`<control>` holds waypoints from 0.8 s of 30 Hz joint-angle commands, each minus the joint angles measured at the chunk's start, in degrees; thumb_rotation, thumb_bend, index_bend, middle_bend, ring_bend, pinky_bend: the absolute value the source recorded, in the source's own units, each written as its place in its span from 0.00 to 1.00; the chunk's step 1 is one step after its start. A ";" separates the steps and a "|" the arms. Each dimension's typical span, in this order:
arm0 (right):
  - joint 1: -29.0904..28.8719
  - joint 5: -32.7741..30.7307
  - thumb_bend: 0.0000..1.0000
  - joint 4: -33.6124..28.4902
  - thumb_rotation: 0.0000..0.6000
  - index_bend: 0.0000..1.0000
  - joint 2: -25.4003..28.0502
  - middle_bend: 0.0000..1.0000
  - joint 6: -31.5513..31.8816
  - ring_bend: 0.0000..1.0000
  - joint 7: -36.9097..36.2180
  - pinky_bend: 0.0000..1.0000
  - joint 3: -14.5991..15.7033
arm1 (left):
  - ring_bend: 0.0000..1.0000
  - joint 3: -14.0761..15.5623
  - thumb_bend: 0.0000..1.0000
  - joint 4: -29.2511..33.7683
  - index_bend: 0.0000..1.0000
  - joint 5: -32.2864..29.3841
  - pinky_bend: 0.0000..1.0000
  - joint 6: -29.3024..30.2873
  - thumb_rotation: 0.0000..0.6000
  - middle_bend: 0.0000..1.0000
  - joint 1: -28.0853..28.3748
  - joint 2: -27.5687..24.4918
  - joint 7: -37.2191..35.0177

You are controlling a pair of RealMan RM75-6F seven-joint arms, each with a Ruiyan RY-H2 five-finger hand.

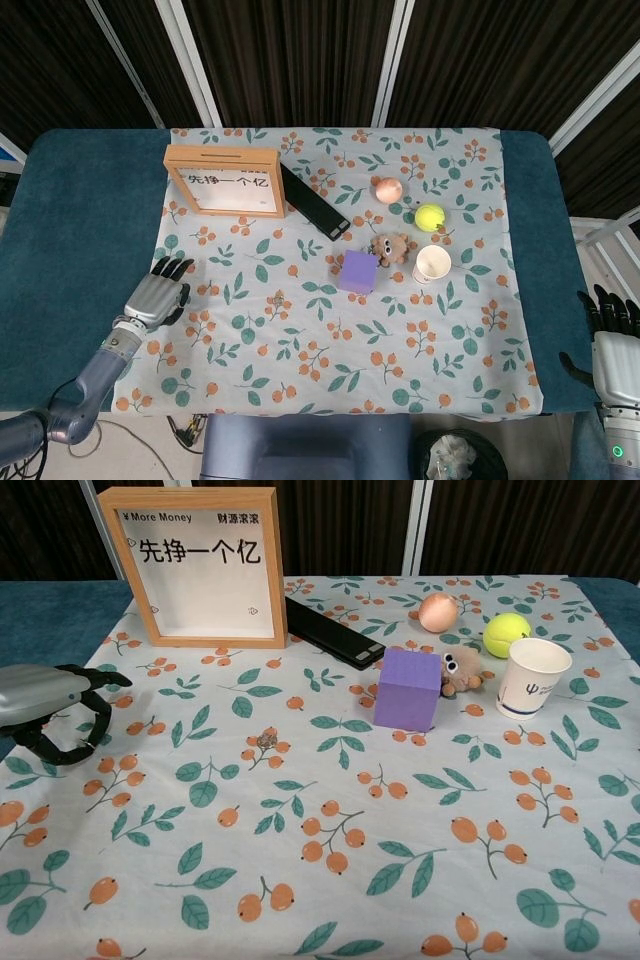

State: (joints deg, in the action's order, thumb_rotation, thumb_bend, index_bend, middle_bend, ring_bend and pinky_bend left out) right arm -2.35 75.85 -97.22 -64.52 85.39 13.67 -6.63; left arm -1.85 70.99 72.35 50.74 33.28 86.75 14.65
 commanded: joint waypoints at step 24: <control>-0.15 -1.28 0.26 -0.51 1.00 0.13 -0.25 0.03 -0.24 0.00 -0.68 0.00 -0.69 | 0.00 -16.39 0.62 30.06 0.63 -12.02 0.00 -4.37 1.00 0.04 8.10 -35.14 -3.91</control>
State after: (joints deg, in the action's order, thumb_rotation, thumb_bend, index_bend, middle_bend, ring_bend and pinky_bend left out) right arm -2.47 74.60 -97.71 -64.75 85.18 12.98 -7.29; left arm -14.05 98.23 66.08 51.97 37.56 55.83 12.85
